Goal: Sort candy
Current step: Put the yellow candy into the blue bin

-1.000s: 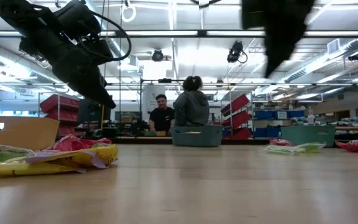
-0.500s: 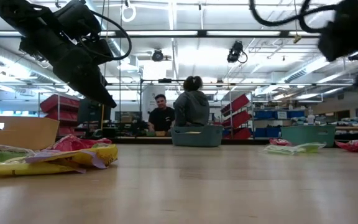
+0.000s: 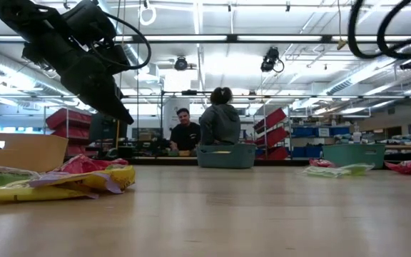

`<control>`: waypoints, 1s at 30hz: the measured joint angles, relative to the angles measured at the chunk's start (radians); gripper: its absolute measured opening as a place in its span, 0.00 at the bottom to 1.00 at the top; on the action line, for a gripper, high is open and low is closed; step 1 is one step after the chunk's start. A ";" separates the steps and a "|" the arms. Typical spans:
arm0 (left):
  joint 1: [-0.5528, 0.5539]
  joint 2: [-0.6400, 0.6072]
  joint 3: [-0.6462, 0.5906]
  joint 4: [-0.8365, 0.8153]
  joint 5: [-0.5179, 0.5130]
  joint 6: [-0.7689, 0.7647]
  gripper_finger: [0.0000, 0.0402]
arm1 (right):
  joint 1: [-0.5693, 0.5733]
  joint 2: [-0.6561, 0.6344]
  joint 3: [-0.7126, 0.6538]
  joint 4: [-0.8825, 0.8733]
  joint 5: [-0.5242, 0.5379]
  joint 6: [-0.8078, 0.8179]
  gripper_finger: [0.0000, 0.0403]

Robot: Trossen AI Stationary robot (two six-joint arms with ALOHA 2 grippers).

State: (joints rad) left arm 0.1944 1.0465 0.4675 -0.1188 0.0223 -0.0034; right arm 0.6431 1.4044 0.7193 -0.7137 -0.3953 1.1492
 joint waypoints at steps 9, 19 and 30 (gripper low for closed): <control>0.000 0.000 0.000 -0.008 0.000 0.002 0.01 | 0.004 0.000 -0.080 0.187 -0.072 0.016 0.44; 0.000 0.000 0.000 -0.008 0.000 0.002 0.01 | 0.004 0.000 -0.120 0.302 -0.136 0.024 0.05; 0.000 0.000 0.000 -0.008 0.000 0.003 0.01 | 0.003 -0.019 -0.101 0.314 -0.122 0.084 0.06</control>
State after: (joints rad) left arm 0.1942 1.0464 0.4675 -0.1268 0.0219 -0.0006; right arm 0.6464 1.3853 0.6188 -0.3994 -0.5174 1.2331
